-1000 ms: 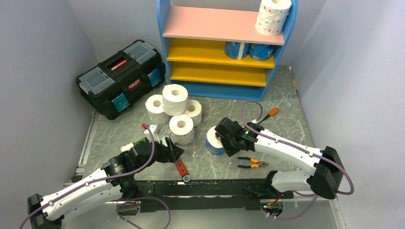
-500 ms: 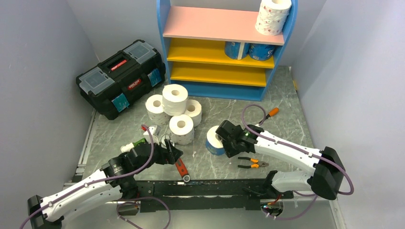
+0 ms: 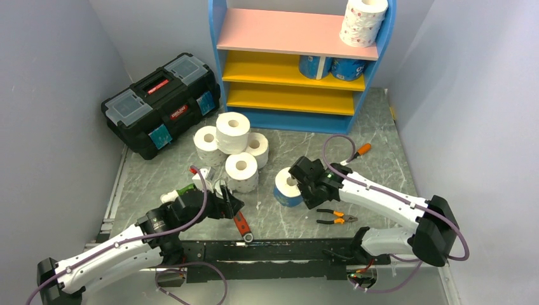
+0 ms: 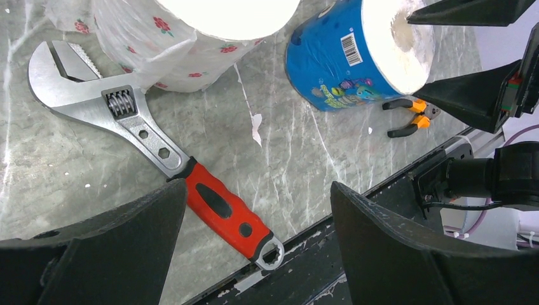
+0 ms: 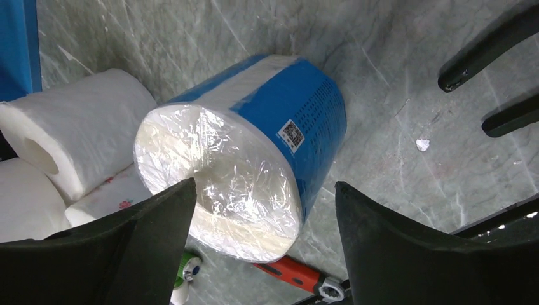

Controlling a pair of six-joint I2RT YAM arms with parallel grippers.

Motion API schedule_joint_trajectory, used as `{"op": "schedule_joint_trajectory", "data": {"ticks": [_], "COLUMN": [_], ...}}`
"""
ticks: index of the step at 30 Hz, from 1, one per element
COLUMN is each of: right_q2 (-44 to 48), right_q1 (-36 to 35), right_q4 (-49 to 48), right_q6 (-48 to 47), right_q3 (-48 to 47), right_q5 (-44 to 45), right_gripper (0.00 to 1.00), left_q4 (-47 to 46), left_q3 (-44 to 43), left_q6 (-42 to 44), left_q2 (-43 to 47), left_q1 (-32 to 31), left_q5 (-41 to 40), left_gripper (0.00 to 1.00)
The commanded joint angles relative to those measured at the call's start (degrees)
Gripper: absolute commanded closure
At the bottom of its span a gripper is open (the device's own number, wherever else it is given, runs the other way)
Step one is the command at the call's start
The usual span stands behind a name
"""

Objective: Place and organize the paper towels onto the shelf
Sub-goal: Pick up the paper towel from the center of the board.

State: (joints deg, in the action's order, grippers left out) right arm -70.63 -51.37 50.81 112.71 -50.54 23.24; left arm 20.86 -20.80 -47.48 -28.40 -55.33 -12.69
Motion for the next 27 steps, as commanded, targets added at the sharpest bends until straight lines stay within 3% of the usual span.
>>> {"op": "schedule_joint_trajectory", "data": {"ticks": [1, 4, 20, 27], "right_q2": [0.82, -0.48, -2.41, -1.82], "right_q1": [1.06, 1.06, 0.79, 0.88], "right_q4": [0.87, 1.19, 0.46, 0.36], "right_q6": [-2.25, -2.47, -3.65, -2.82], "right_q3": [-2.1, -2.48, -2.06, -1.46], "right_q5": [1.88, 0.47, -1.97, -3.48], "right_gripper": [0.2, 0.27, 0.38, 0.5], "left_q4": [-2.13, -2.64, -3.09, -3.19], "left_q3": [-0.25, -0.25, -0.5, -0.76], "left_q6": [-0.13, -0.25, 0.02, -0.06], "left_q2": [-0.22, -0.71, -1.69, -2.68], "left_q1": [0.04, 0.04, 0.04, 0.05], "left_q5": [0.7, 1.11, 1.11, 1.09], "left_gripper": [0.11, 0.11, 0.11, 0.11]}}
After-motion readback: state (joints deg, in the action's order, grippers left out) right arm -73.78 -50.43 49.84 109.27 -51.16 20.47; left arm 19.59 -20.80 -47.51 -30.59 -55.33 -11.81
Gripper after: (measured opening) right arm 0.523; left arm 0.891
